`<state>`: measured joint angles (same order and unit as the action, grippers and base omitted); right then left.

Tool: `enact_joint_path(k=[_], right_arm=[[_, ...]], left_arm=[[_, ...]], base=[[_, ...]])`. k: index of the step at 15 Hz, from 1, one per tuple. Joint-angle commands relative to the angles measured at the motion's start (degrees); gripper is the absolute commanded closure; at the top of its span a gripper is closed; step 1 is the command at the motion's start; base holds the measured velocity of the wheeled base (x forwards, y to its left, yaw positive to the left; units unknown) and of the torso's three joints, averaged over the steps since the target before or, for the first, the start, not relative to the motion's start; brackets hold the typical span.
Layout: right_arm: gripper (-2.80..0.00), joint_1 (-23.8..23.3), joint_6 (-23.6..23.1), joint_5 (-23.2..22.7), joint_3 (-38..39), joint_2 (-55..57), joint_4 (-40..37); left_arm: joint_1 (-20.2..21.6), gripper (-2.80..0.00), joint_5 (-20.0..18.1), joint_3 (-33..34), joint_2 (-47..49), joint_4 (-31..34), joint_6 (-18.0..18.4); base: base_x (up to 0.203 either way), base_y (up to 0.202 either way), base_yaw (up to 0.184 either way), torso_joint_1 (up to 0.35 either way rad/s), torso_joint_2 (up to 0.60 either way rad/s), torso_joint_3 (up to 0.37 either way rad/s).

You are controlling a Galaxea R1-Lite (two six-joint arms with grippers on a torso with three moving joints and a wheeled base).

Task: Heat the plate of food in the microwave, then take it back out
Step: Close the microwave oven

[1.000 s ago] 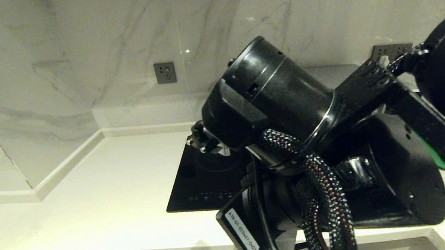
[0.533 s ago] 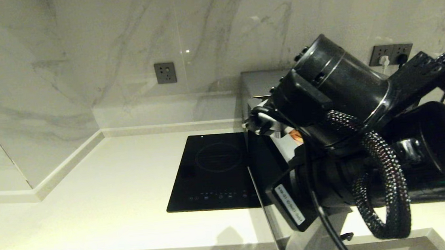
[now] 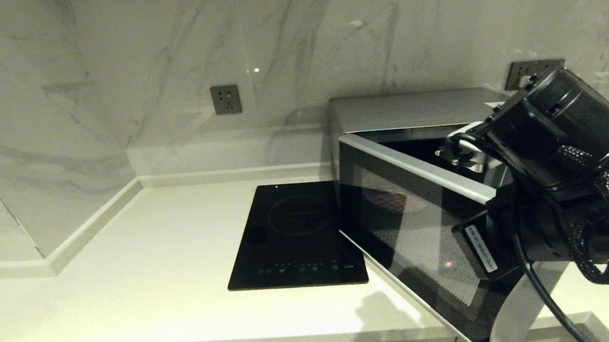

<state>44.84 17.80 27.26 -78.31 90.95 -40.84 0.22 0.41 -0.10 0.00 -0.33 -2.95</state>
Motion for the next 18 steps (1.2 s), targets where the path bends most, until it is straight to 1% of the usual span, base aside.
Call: enact_joint_path(k=[1, 4, 6, 10, 13, 18], right_arm=[[0.00, -5.57, 0.38, 1.37, 5.85, -2.37, 4.62], [0.00, -14.95, 0.59, 1.32, 10.26, -1.65, 12.31], [0.00, -19.79, 0.64, -0.32, 12.53, -1.37, 17.76], [0.00, -25.21, 0.66, -1.14, 15.39, -0.85, 25.93], [0.00, -29.02, 0.66, -1.01, 15.54, 0.69, 29.27], [0.00, -37.78, 1.00, -1.38, 14.92, 5.24, 39.03]], left_arm=[[0.04, 0.00, 0.02, 0.01, 0.00, -0.02, -0.04], [0.04, 0.00, 0.02, 0.01, -0.08, -0.02, -0.04], [0.04, 0.00, 0.02, 0.01, -0.03, -0.02, -0.04], [0.04, 0.00, 0.02, 0.01, -0.01, -0.02, -0.04], [0.04, 0.00, 0.02, 0.01, 0.00, -0.02, -0.04], [0.04, 0.00, 0.02, 0.01, 0.00, -0.02, -0.04]], base=[[0.000, 0.000, 0.000, 0.000, 0.00, 0.000], [0.000, 0.000, 0.000, 0.000, 0.00, 0.000], [0.000, 0.000, 0.000, 0.000, 0.00, 0.000], [0.000, 0.000, 0.000, 0.000, 0.00, 0.000], [0.000, 0.000, 0.000, 0.000, 0.00, 0.000], [0.000, 0.000, 0.000, 0.000, 0.00, 0.000]])
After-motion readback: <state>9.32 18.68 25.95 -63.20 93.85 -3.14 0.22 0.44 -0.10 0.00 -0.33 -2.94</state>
